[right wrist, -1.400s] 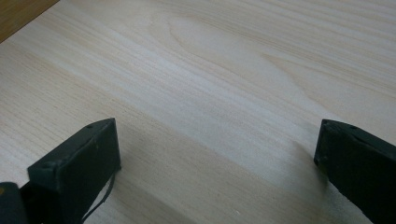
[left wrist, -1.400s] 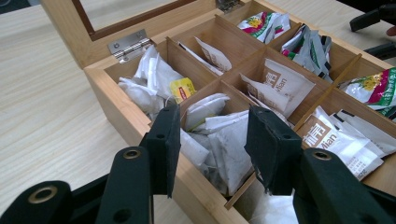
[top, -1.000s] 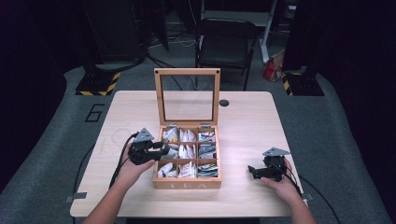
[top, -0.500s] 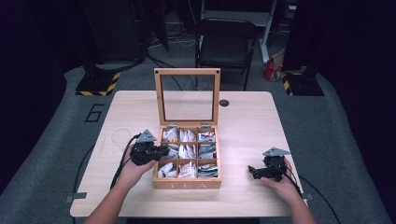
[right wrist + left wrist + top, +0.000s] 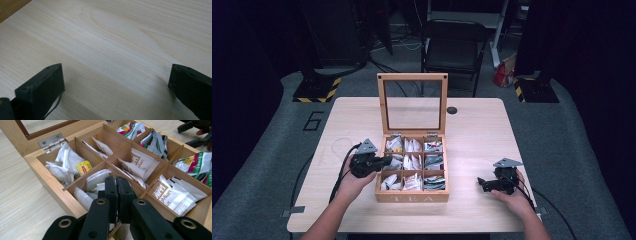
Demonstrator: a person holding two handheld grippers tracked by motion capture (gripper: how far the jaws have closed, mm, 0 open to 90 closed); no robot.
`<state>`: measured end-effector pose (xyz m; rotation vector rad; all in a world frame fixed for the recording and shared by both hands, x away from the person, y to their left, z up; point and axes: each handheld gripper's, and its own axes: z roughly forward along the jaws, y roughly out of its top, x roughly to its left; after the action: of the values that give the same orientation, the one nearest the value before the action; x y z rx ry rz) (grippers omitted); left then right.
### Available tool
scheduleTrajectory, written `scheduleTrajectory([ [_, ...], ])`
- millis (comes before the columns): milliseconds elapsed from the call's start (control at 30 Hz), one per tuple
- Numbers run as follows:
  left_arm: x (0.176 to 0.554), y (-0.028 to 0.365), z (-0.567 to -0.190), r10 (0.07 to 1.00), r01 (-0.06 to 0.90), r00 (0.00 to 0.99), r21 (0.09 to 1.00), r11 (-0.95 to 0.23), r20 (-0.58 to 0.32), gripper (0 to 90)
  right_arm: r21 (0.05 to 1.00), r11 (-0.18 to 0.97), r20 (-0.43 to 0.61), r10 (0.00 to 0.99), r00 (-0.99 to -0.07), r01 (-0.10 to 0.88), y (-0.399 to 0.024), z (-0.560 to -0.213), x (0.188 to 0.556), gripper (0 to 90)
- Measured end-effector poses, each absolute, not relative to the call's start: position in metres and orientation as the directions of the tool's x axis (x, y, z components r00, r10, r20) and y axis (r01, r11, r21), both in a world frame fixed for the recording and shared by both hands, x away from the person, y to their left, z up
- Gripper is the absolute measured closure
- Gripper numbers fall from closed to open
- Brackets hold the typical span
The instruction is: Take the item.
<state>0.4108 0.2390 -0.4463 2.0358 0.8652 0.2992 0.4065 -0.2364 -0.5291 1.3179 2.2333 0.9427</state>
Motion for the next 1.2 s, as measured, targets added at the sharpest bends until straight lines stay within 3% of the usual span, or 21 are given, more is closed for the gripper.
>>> scheduleTrajectory([
  [1200, 0.411, 0.253, -0.396, 0.693, 0.39, 0.72, 0.849, -0.357, -0.04, 88.0, 0.713, 0.334, 0.011, 0.874, -0.487, 0.616, -0.236, -0.529, 0.407, 0.0],
])
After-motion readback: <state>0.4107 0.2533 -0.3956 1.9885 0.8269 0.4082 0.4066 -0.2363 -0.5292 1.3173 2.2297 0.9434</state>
